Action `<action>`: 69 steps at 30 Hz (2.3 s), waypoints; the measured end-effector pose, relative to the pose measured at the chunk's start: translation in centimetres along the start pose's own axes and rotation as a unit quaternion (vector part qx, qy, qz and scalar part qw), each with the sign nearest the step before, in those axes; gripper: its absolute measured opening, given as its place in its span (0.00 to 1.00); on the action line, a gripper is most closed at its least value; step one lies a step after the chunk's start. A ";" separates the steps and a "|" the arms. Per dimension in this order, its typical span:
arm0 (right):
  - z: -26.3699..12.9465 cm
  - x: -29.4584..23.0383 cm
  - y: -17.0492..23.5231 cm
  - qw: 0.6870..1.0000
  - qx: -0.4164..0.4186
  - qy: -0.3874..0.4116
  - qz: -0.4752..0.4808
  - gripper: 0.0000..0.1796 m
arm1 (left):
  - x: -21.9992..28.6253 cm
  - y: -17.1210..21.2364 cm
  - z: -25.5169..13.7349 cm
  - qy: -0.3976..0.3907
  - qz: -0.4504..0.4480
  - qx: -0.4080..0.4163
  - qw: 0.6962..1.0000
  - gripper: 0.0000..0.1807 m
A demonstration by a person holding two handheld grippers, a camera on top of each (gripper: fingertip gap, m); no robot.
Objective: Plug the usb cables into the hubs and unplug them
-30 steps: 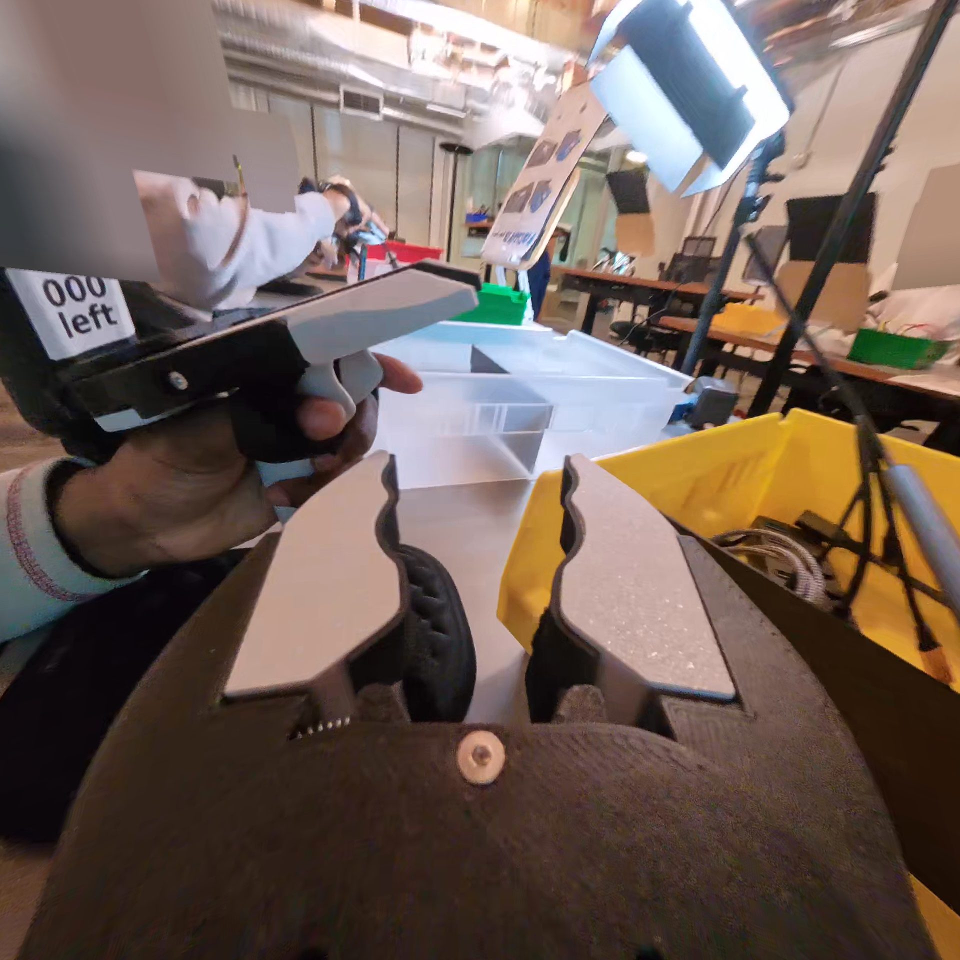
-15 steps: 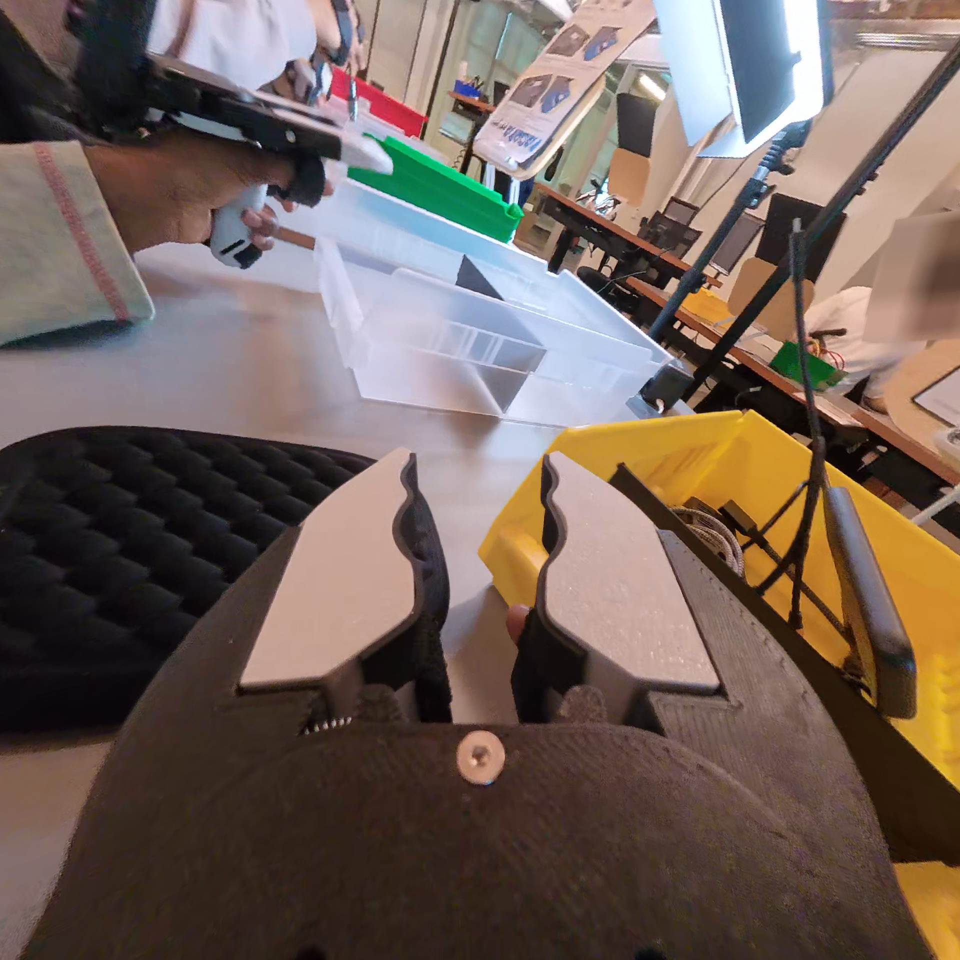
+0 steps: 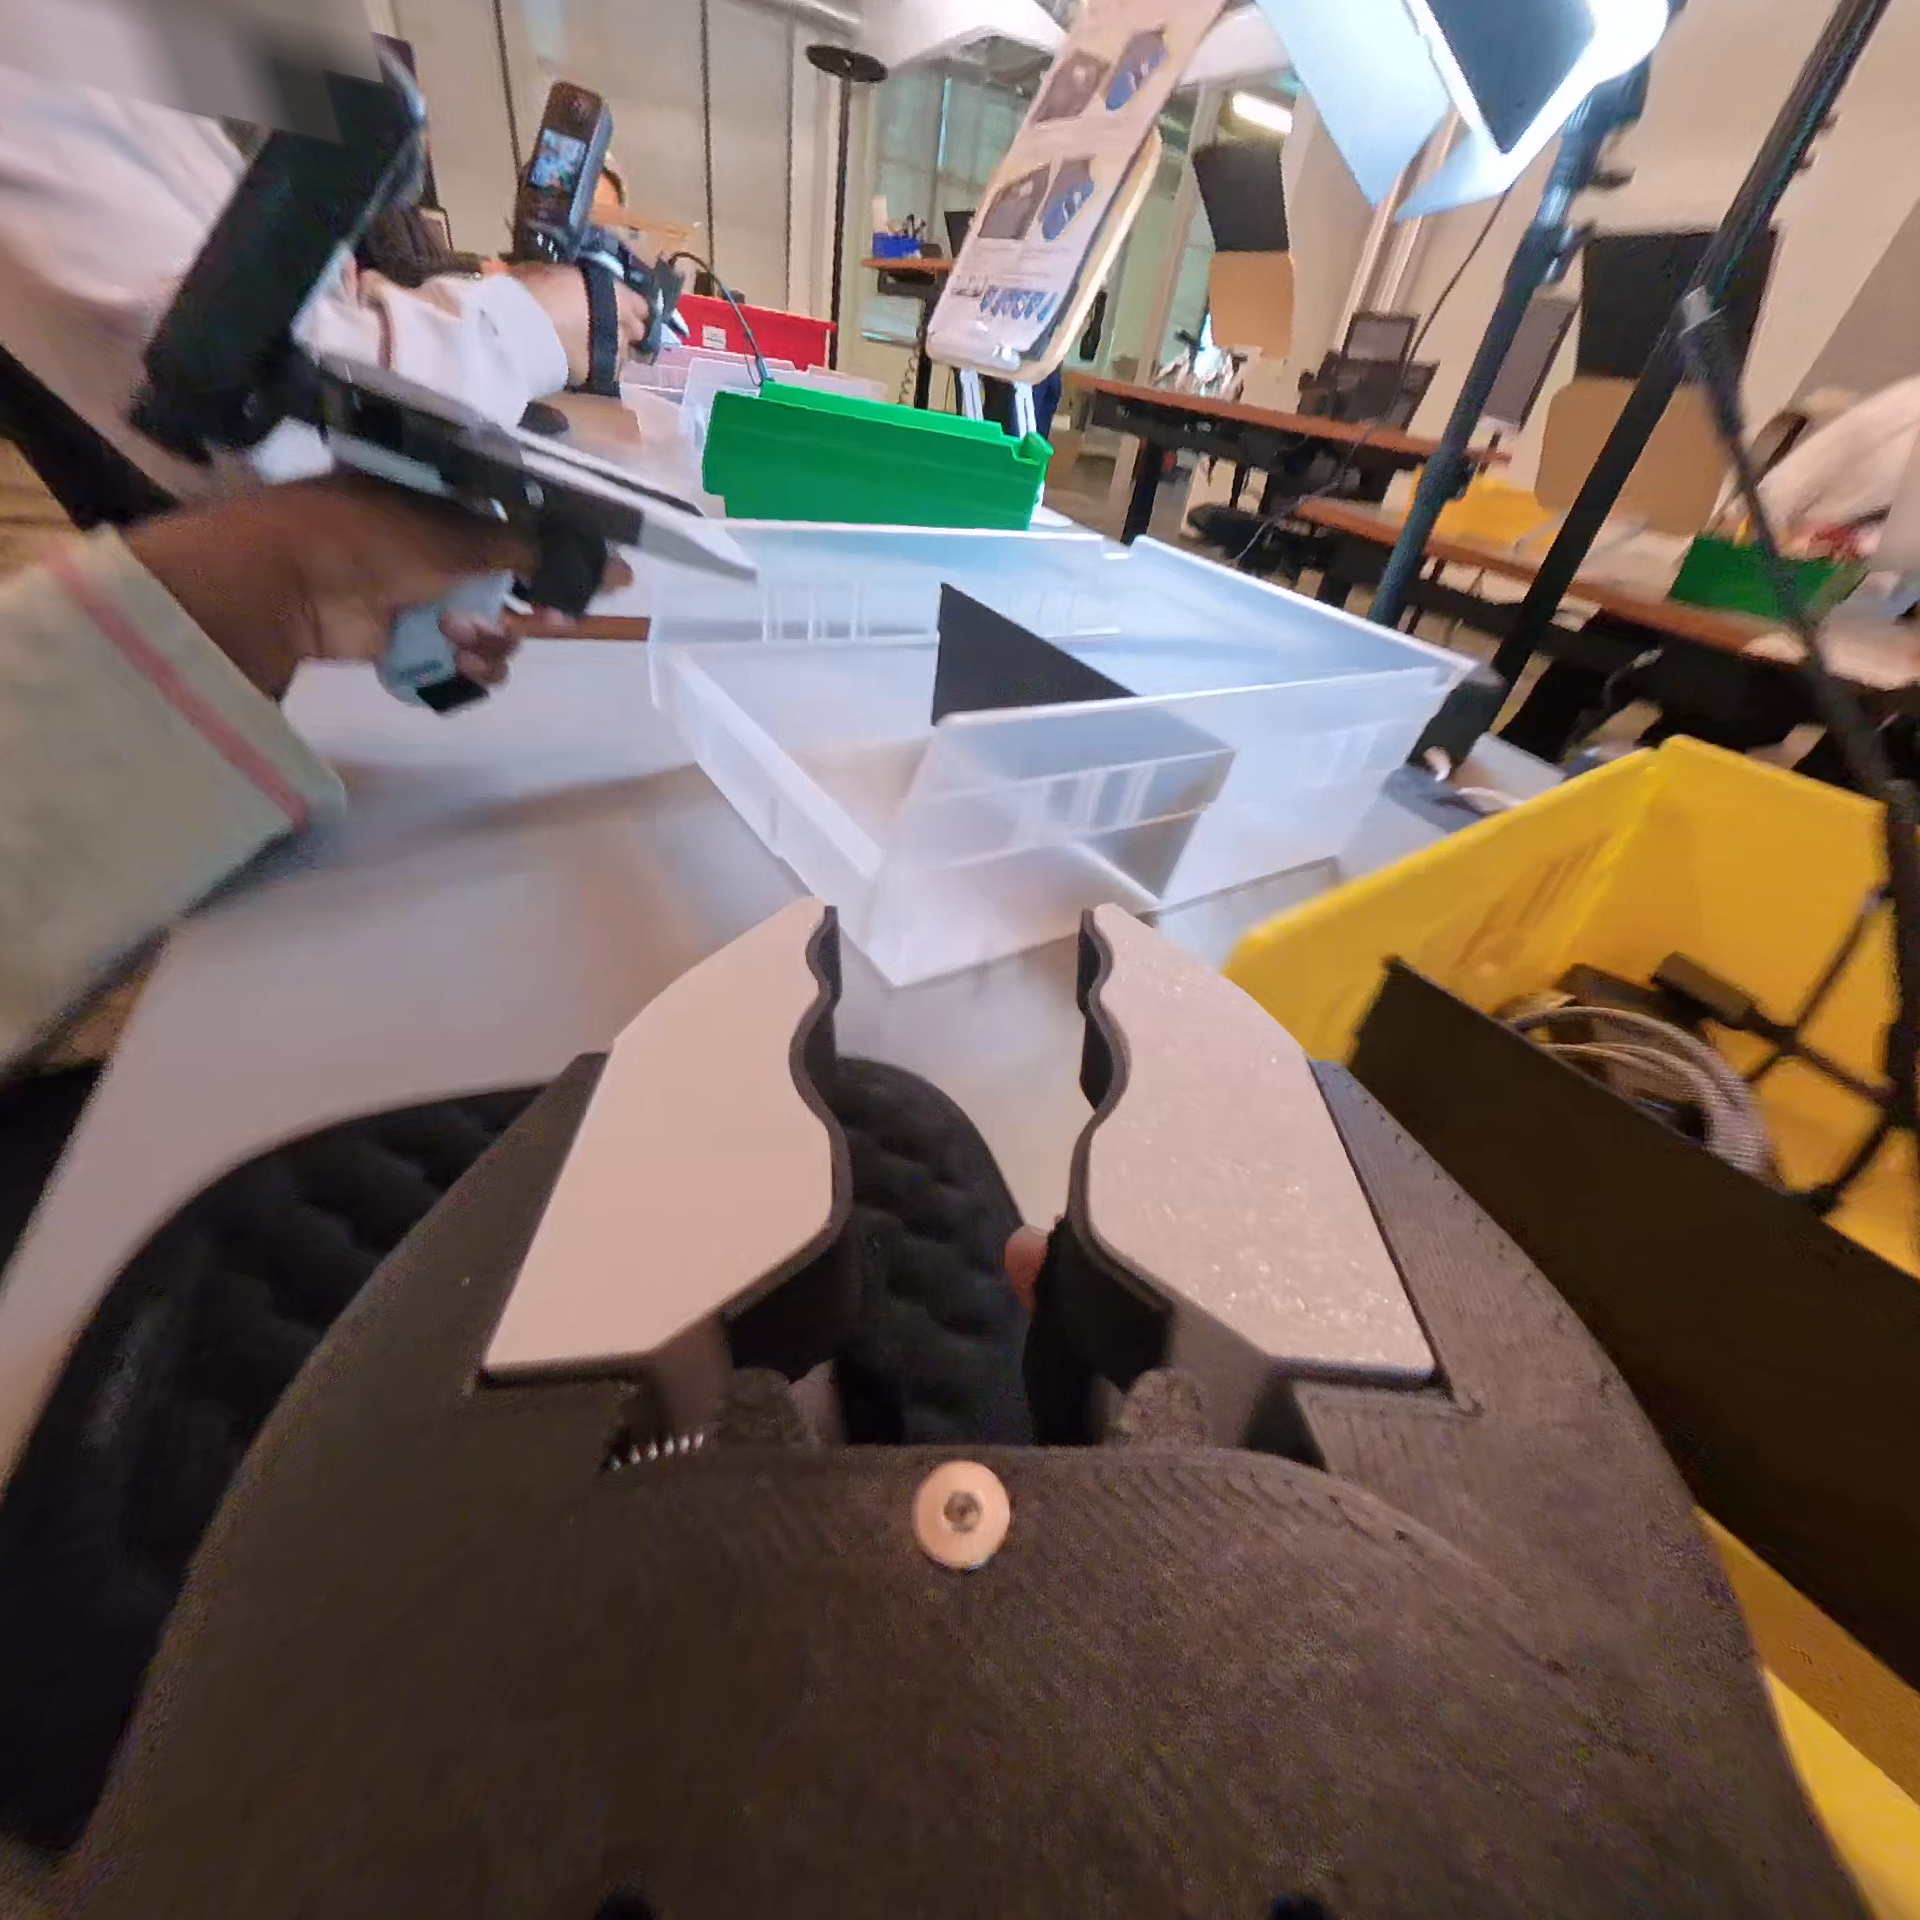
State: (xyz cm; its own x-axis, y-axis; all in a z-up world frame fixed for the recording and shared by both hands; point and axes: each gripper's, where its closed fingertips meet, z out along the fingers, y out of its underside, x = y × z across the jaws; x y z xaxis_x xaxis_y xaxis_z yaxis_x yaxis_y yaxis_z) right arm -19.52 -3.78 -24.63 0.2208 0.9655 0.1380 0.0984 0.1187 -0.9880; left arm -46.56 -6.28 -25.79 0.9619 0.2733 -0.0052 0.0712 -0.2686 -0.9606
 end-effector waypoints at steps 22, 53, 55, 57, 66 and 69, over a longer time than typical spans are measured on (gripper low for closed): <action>5.8 2.5 -0.2 0.967 -0.122 0.116 -0.193 0.08 | 4.8 0.2 -1.3 0.012 0.155 -0.073 0.985 0.07; -37.3 13.9 -6.4 0.798 -0.005 0.544 -0.260 0.06 | 49.6 -12.7 -6.1 0.313 0.142 0.258 0.903 0.06; -38.9 15.0 -4.3 0.795 -0.023 0.557 -0.239 0.06 | 51.9 -10.8 -5.0 0.329 0.162 0.226 0.903 0.07; -40.1 15.8 -2.3 0.795 -0.039 0.561 -0.225 0.06 | 53.7 -8.8 -4.0 0.337 0.192 0.200 0.900 0.07; -42.0 18.1 3.5 0.786 -0.121 0.579 -0.183 0.05 | 57.4 -1.5 -0.2 0.360 0.247 0.119 0.892 0.08; -42.1 18.5 4.3 0.786 -0.122 0.583 -0.163 0.05 | 57.8 -1.2 0.3 0.359 0.244 0.112 0.894 0.09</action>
State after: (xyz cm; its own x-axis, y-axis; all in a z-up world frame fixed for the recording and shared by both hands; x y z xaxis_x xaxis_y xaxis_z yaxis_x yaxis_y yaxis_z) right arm 25.80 4.86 -23.45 0.8707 0.0070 0.4918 0.4868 0.1304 -0.8637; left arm 8.85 10.14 -25.01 0.7914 -0.5107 -0.3361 -0.3799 0.0199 -0.9248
